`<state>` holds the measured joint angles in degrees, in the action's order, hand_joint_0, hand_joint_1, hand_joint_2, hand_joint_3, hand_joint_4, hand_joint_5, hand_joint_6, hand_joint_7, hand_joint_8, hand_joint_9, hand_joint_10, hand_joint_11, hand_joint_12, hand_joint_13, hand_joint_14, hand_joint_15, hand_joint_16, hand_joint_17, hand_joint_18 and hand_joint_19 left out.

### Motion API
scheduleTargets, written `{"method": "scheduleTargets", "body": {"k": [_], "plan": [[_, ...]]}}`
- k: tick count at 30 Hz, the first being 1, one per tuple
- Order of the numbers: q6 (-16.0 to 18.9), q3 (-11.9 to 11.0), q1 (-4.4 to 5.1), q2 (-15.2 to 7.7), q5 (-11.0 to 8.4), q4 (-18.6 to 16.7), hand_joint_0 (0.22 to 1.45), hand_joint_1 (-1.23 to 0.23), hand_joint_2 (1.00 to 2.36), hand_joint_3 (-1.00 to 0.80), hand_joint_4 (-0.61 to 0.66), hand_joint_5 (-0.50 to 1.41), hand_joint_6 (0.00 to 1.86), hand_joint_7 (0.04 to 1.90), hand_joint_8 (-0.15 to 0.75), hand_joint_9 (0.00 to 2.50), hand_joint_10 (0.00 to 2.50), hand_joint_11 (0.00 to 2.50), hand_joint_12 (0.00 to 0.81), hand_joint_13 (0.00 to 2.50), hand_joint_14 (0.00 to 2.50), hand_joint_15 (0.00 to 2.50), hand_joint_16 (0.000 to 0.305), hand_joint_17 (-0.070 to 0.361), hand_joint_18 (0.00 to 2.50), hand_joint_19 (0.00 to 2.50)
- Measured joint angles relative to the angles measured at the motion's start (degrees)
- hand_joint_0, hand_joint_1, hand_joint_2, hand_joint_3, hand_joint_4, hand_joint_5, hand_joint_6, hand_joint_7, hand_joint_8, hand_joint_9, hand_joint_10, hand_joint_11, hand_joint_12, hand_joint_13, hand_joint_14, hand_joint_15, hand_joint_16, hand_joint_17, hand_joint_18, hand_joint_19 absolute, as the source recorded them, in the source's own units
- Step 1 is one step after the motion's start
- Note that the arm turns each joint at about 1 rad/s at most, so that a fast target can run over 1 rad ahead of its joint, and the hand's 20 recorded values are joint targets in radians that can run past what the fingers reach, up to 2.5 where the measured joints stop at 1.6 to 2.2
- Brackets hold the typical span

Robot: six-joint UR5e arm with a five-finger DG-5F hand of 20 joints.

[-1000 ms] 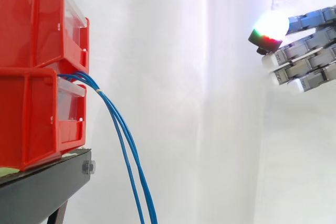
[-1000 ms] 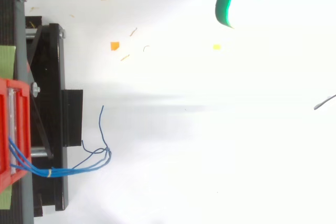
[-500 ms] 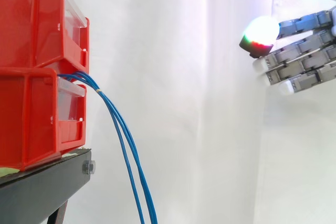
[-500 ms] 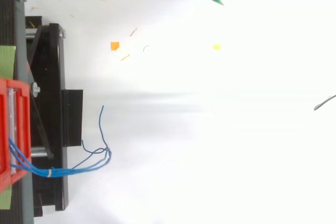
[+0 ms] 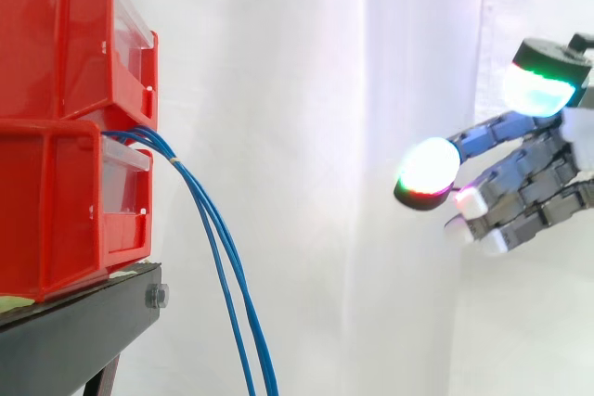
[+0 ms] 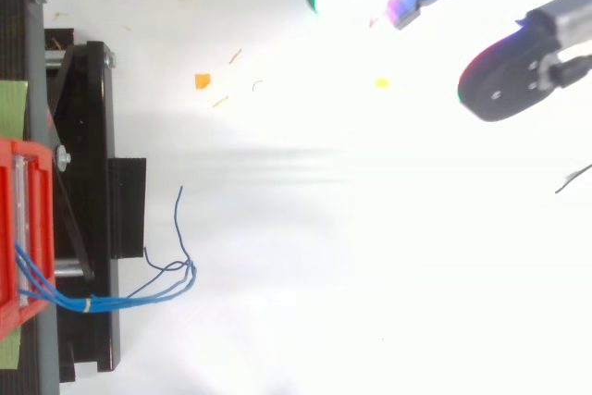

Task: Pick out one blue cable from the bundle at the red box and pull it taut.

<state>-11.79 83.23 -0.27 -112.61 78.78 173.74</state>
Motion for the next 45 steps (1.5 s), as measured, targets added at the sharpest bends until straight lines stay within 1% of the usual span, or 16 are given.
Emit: {"method": "scheduleTargets", "body": {"k": [5,8,13,16,18,20,22,25,28,29,31,33,34,38,41,45], "plan": [[-1.09,-0.02,1.13,-1.62,-0.54,-4.33,0.46,-0.7,1.0,-0.5,0.14,-0.17,0.5,0.66,0.232,0.79,0.01,0.22,0.298,0.51,0.0,0.09,0.045,0.101,0.4,0.23],[-2.0,-0.08,2.16,-2.96,-1.33,-7.18,0.44,-0.66,1.0,-0.5,0.15,-0.16,0.5,0.66,0.241,0.79,0.01,0.21,0.307,0.51,0.0,0.09,0.048,0.107,0.39,0.23],[-1.69,-1.14,3.78,-6.66,-2.13,-11.2,0.39,-0.56,1.0,-0.5,0.17,-0.16,0.5,0.65,0.259,0.74,0.01,0.16,0.339,0.43,0.0,0.07,0.057,0.128,0.28,0.2],[-1.03,-1.88,4.87,-8.26,-2.56,-13.22,0.37,-0.5,1.0,-0.5,0.17,-0.17,0.5,0.63,0.266,0.68,0.0,0.1,0.351,0.35,0.0,0.04,0.062,0.139,0.2,0.17],[-0.91,-2.14,5.46,-8.67,-3.05,-14.27,0.35,-0.47,1.0,-0.5,0.17,-0.18,0.5,0.62,0.271,0.66,0.01,0.09,0.359,0.32,0.0,0.02,0.064,0.144,0.16,0.18],[-0.98,-2.27,6.26,-8.92,-4.09,-15.3,0.33,-0.44,1.0,-0.5,0.17,-0.18,0.5,0.61,0.269,0.61,0.0,0.08,0.366,0.29,0.0,0.03,0.067,0.15,0.11,0.16],[-1.09,-2.31,6.99,-9.04,-5.17,-15.86,0.32,-0.41,1.0,-0.5,0.17,-0.19,0.5,0.6,0.271,0.56,0.0,0.06,0.369,0.23,0.0,0.01,0.069,0.154,0.04,0.15],[-1.17,-2.34,7.81,-9.28,-6.2,-16.25,0.31,-0.38,1.0,-0.5,0.17,-0.19,0.5,0.6,0.273,0.52,0.0,0.05,0.377,0.2,0.0,0.02,0.069,0.156,0.0,0.14],[-0.88,-2.54,8.3,-10.54,-6.42,-16.48,0.31,-0.39,1.0,-0.5,0.17,-0.2,0.5,0.6,0.273,0.5,0.0,0.05,0.378,0.2,0.0,0.02,0.069,0.156,0.0,0.15],[-0.63,-2.77,8.39,-11.21,-6.38,-16.67,0.32,-0.42,1.0,-0.5,0.17,-0.19,0.5,0.61,0.274,0.51,0.0,0.06,0.373,0.2,0.0,0.02,0.068,0.152,0.0,0.15],[0.2,-3.73,8.58,-13.1,-6.12,-17.24,0.34,-0.45,1.0,-0.5,0.17,-0.19,0.5,0.62,0.272,0.51,0.0,0.07,0.366,0.21,0.0,0.02,0.065,0.147,0.02,0.15],[0.93,-4.73,8.78,-14.39,-5.81,-17.84,0.36,-0.49,1.0,-0.5,0.17,-0.19,0.5,0.63,0.266,0.52,0.0,0.07,0.357,0.21,0.0,0.02,0.064,0.144,0.03,0.15],[1.08,-5.07,8.93,-14.72,-5.74,-18.3,0.37,-0.53,1.0,-0.5,0.17,-0.19,0.5,0.63,0.263,0.53,0.0,0.09,0.349,0.22,0.0,0.02,0.062,0.14,0.05,0.16],[1.17,-5.8,9.48,-15.72,-5.67,-20.32,0.39,-0.6,1.0,-0.5,0.17,-0.18,0.5,0.64,0.26,0.55,0.0,0.1,0.34,0.26,0.0,0.03,0.06,0.136,0.12,0.17],[1.34,-6.09,9.66,-16.72,-5.51,-21.68,0.4,-0.65,1.0,-0.5,0.17,-0.18,0.5,0.65,0.254,0.56,0.0,0.12,0.334,0.28,0.0,0.02,0.058,0.131,0.16,0.16],[1.64,-7.28,9.73,-18.3,-5.22,-23.73,0.42,-0.69,1.0,-0.5,0.17,-0.17,0.5,0.66,0.25,0.58,0.0,0.13,0.327,0.3,0.0,0.03,0.056,0.125,0.2,0.18]]}}
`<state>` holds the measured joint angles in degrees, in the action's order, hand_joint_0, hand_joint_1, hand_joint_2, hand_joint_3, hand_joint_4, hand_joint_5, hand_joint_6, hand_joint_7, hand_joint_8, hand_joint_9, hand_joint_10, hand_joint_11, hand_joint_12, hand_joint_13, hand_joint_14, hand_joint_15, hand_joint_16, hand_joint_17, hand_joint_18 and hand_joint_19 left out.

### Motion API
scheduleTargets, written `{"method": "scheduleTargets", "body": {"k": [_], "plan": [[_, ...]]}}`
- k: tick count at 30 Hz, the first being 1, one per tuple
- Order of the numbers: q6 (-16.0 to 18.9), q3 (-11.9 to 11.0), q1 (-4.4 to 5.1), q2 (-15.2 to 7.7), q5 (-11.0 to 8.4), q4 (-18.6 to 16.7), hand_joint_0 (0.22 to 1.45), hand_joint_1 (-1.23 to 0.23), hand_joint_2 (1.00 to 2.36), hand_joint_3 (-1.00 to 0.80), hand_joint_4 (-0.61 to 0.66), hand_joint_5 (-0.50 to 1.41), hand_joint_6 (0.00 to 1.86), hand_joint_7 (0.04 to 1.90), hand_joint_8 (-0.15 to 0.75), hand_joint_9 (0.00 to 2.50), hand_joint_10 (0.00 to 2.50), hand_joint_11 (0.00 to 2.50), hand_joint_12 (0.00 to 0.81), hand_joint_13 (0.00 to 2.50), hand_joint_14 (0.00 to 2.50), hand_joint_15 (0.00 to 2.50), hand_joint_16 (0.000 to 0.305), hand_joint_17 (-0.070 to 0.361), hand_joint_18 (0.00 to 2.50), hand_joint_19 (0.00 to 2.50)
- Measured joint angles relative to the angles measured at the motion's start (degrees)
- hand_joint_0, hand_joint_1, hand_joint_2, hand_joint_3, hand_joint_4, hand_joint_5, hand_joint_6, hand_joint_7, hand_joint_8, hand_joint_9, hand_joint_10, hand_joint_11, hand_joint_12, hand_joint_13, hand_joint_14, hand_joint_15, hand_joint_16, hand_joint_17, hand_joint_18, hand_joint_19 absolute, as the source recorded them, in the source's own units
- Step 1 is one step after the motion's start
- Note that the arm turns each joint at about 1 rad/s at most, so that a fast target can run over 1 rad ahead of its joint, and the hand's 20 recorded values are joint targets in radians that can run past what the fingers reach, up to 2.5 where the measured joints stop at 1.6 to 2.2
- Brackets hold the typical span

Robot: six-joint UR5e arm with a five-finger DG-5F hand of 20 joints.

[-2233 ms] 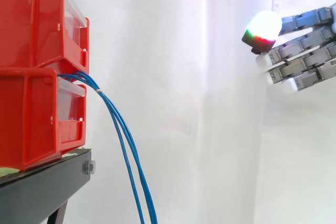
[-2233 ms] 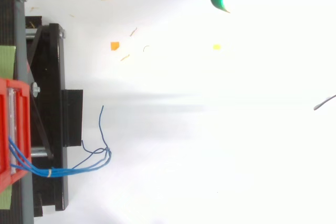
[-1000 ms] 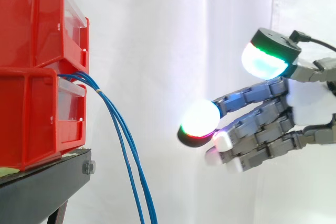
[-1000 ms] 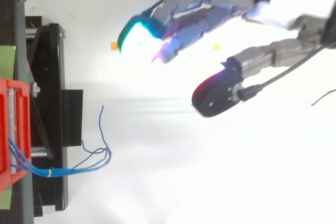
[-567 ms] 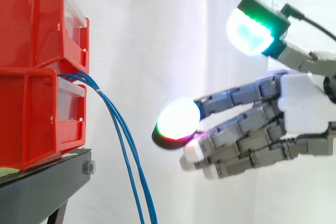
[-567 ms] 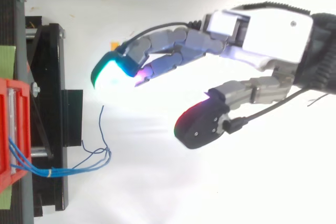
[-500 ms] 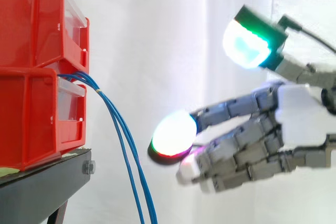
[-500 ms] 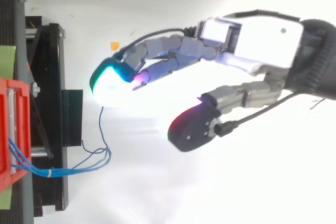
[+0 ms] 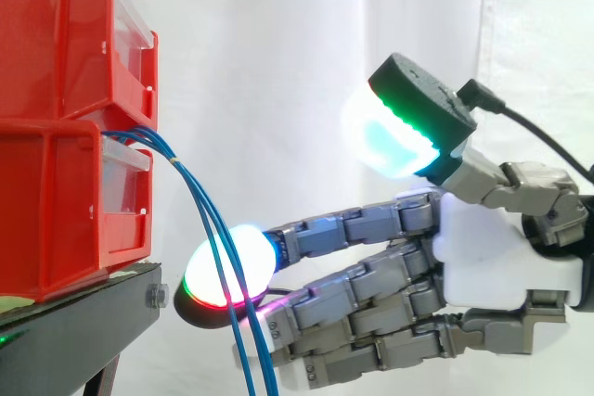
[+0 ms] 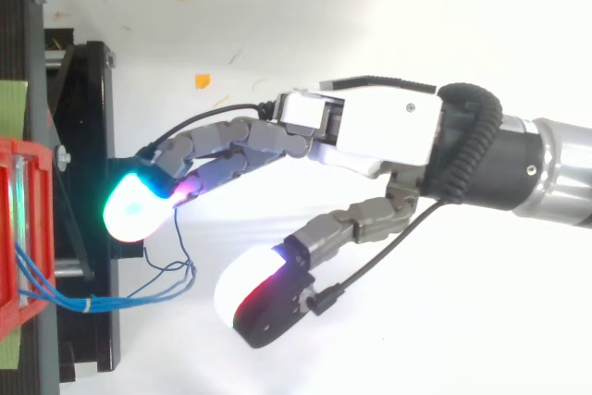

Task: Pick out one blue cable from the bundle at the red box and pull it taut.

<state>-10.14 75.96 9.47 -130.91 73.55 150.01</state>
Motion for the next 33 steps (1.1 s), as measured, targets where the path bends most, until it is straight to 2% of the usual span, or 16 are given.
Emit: {"method": "scheduleTargets", "body": {"k": [10,24,33], "plan": [[2.43,-3.11,0.05,-3.12,1.74,-1.22,0.48,-0.73,1.0,-0.5,0.17,-0.15,0.5,0.71,0.24,0.65,0.01,0.19,0.307,0.37,0.0,0.07,0.049,0.11,0.28,0.24],[4.53,-3.53,1.27,-3.49,2.3,-1.97,0.51,-0.74,1.0,-0.49,0.18,-0.14,0.5,0.74,0.24,0.71,0.01,0.24,0.301,0.42,0.0,0.1,0.046,0.103,0.34,0.29],[6.82,-4.33,1.64,-4.79,2.73,-3.41,0.54,-0.74,1.01,-0.44,0.17,-0.13,0.5,0.77,0.235,0.72,0.01,0.26,0.293,0.43,0.0,0.12,0.044,0.099,0.36,0.32]]}}
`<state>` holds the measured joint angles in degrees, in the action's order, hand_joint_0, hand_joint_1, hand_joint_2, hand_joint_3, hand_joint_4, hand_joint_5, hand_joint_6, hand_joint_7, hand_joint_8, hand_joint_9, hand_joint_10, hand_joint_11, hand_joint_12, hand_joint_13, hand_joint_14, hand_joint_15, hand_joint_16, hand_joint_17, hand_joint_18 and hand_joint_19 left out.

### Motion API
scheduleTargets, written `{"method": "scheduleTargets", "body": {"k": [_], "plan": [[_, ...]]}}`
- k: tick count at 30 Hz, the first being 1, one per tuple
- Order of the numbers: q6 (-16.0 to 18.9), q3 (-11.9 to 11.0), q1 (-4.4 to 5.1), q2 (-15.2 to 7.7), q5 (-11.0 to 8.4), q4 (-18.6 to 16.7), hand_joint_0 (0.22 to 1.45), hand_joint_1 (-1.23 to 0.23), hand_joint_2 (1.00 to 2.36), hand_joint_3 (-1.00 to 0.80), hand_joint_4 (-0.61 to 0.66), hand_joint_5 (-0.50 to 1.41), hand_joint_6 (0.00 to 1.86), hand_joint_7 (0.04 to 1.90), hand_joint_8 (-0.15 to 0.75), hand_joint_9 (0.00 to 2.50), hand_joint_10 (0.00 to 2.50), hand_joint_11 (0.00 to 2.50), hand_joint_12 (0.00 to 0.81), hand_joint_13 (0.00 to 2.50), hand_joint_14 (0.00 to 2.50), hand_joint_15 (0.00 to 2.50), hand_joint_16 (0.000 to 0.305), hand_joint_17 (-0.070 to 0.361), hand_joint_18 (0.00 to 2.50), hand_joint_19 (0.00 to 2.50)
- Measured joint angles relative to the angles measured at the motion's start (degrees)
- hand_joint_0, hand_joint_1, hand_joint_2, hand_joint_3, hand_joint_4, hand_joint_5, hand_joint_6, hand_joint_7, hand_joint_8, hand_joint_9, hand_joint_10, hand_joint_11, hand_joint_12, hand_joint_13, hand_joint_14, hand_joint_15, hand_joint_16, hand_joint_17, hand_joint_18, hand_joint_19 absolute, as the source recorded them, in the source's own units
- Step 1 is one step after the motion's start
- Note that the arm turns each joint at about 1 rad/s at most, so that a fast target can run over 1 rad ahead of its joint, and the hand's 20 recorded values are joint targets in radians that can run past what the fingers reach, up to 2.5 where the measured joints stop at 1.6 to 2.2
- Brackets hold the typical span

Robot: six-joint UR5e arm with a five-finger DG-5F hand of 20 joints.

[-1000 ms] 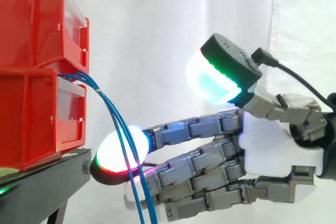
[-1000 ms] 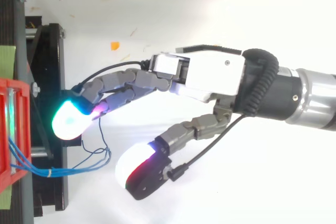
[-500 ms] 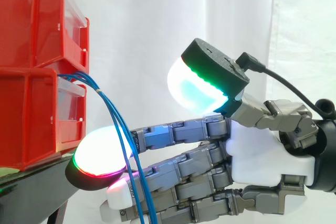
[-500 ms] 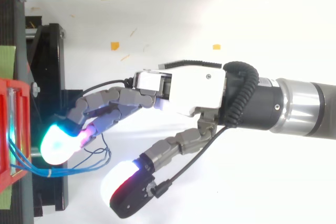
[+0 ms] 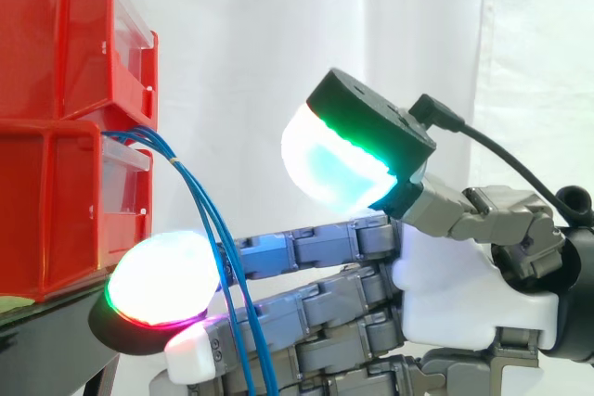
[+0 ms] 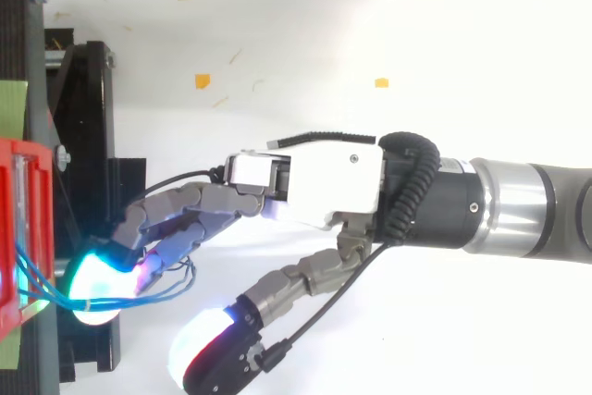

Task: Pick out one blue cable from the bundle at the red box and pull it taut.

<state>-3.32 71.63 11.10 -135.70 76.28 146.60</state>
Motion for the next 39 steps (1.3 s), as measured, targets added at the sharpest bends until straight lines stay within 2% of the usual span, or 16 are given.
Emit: {"method": "scheduleTargets", "body": {"k": [15,25,33,39], "plan": [[0.3,-0.35,0.15,-0.1,0.1,-0.19,0.57,-0.7,1.01,-0.41,0.18,-0.12,0.5,0.83,0.23,0.76,0.01,0.29,0.29,0.49,0.01,0.15,0.042,0.096,0.41,0.35],[2.09,-0.69,0.08,-0.09,0.6,-0.02,0.58,-0.7,1.01,-0.42,0.15,-0.1,0.5,0.94,0.237,0.78,0.01,0.31,0.287,0.51,0.01,0.16,0.042,0.094,0.42,0.37],[2.34,-1.65,-0.01,-0.09,0.79,0.18,0.58,-0.68,1.01,-0.42,0.14,-0.09,0.5,1.01,0.243,0.83,0.01,0.34,0.294,0.57,0.01,0.19,0.042,0.094,0.5,0.4],[2.36,-2.48,-0.11,-0.09,0.85,0.93,0.6,-0.67,1.01,-0.4,0.08,-0.07,0.5,1.13,0.244,0.89,0.02,0.38,0.294,0.63,0.01,0.22,0.041,0.093,0.55,0.44]]}}
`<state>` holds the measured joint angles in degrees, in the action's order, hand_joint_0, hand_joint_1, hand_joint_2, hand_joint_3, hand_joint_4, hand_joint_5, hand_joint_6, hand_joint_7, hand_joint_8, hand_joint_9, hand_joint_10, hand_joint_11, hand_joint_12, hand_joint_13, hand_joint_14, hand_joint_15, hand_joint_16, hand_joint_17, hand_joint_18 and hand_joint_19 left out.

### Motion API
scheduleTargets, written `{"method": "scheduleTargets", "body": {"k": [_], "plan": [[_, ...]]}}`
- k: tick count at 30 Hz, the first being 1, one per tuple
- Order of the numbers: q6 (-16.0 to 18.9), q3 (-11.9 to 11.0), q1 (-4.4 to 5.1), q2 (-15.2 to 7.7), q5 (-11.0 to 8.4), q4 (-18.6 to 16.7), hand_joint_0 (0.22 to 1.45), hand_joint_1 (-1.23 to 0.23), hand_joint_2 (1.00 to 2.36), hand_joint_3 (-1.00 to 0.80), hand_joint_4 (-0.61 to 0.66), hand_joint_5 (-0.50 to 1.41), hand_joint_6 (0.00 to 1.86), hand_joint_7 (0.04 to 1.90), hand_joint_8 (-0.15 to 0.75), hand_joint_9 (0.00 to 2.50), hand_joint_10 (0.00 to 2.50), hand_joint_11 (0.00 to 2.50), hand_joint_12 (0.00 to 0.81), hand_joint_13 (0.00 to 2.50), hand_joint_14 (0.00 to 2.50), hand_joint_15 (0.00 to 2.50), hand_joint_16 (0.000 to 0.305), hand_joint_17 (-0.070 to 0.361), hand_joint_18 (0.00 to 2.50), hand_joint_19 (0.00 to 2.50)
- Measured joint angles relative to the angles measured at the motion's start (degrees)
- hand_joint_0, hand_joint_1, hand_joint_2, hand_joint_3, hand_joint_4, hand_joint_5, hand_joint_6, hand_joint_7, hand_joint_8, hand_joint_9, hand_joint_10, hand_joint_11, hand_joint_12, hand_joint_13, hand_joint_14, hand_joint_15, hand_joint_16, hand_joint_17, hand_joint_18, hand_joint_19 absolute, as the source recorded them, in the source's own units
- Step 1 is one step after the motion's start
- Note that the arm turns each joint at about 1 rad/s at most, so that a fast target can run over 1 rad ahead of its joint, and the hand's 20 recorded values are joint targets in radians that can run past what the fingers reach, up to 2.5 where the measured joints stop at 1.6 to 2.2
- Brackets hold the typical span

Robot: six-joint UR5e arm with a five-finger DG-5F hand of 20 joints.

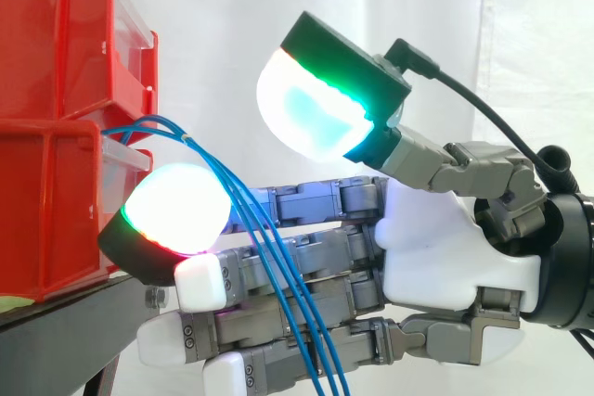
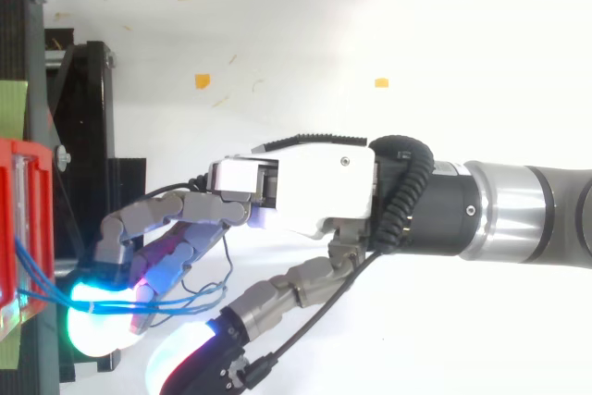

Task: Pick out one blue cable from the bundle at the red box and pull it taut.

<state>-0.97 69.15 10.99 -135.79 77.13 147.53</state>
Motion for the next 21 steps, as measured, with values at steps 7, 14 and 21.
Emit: {"method": "scheduleTargets", "body": {"k": [7,14,21], "plan": [[0.0,-0.35,-0.16,0.0,0.6,0.42,0.6,-0.68,1.01,-0.31,0.05,-0.05,0.5,1.27,0.262,0.95,0.02,0.4,0.3,0.68,0.01,0.24,0.042,0.094,0.61,0.47],[0.0,-0.86,-0.47,0.0,1.4,0.76,0.55,-0.65,1.01,-0.4,0.06,-0.03,0.53,1.34,0.279,0.98,0.02,0.42,0.311,0.72,0.01,0.25,0.044,0.1,0.66,0.48],[0.0,-1.09,-0.92,0.0,2.1,1.38,0.55,-0.44,1.0,-0.48,0.05,-0.03,0.5,1.3,0.278,0.99,0.02,0.42,0.315,0.73,0.01,0.26,0.045,0.102,0.67,0.5]]}}
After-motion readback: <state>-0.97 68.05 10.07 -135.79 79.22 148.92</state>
